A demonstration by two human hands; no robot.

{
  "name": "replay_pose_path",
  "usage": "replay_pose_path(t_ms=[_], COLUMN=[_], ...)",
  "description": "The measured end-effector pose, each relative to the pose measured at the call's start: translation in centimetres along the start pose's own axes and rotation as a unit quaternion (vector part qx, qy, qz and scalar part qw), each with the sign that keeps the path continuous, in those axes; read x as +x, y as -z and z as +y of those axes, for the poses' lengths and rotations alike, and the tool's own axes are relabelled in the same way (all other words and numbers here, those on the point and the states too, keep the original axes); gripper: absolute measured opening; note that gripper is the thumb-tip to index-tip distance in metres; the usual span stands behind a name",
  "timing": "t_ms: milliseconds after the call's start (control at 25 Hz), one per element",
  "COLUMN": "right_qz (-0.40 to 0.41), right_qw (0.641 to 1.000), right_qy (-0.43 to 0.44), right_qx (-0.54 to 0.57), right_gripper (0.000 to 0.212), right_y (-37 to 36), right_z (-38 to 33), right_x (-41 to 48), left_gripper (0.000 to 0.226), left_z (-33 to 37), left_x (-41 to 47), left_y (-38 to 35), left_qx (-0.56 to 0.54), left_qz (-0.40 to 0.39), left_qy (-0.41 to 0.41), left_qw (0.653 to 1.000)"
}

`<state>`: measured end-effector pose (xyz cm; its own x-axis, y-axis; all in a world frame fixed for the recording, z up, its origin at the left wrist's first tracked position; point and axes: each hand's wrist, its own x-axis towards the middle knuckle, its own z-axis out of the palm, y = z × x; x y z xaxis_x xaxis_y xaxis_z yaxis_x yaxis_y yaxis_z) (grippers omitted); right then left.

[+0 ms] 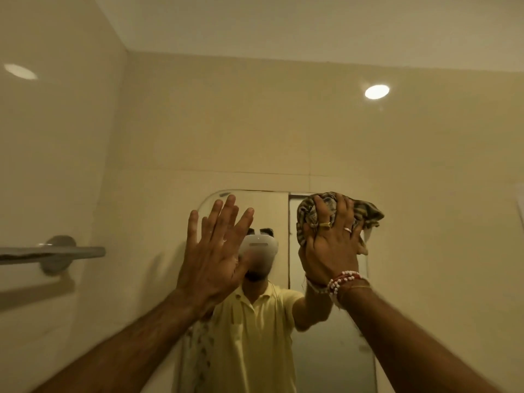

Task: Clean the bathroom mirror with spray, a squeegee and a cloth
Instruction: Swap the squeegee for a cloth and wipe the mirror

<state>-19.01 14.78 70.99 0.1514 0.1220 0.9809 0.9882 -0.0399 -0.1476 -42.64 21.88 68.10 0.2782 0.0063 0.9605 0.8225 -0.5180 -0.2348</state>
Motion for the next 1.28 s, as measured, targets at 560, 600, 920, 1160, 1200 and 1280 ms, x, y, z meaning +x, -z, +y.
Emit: replay_pose_path(t_ms=[560, 600, 920, 1160, 1200, 1280], right_qz=[-0.097, -0.102, -0.140, -0.204, -0.216, -0.224], right_qw=[0.987, 0.985, 0.970, 0.950, 0.946, 0.942], right_qy=[0.126, 0.137, 0.201, 0.235, 0.238, 0.246], right_qx=[0.001, -0.005, 0.002, -0.029, -0.035, -0.040], right_gripper=[0.066, 0.065, 0.061, 0.068, 0.071, 0.073], right_y=[-6.6, -6.8, -7.9, -8.0, -8.0, -7.8], right_z=[-17.4, -17.4, -15.2, -12.7, -12.5, -11.9], right_x=[-0.5, -1.8, -19.0, -32.6, -33.8, -35.3], left_gripper=[0.073, 0.073, 0.073, 0.073, 0.073, 0.072], left_z=[-8.8, -8.5, -6.1, -3.5, -2.9, -1.5], left_x=[-3.5, -4.6, -17.8, -28.7, -30.1, -31.7], left_y=[3.5, 3.6, 3.7, 3.6, 3.7, 3.6], left_qx=[-0.060, -0.075, -0.088, -0.079, -0.082, -0.083], left_qz=[-0.020, -0.027, -0.077, -0.157, -0.171, -0.194], left_qy=[0.102, 0.096, 0.069, 0.135, 0.145, 0.155], left_qw=[0.993, 0.992, 0.991, 0.975, 0.971, 0.965])
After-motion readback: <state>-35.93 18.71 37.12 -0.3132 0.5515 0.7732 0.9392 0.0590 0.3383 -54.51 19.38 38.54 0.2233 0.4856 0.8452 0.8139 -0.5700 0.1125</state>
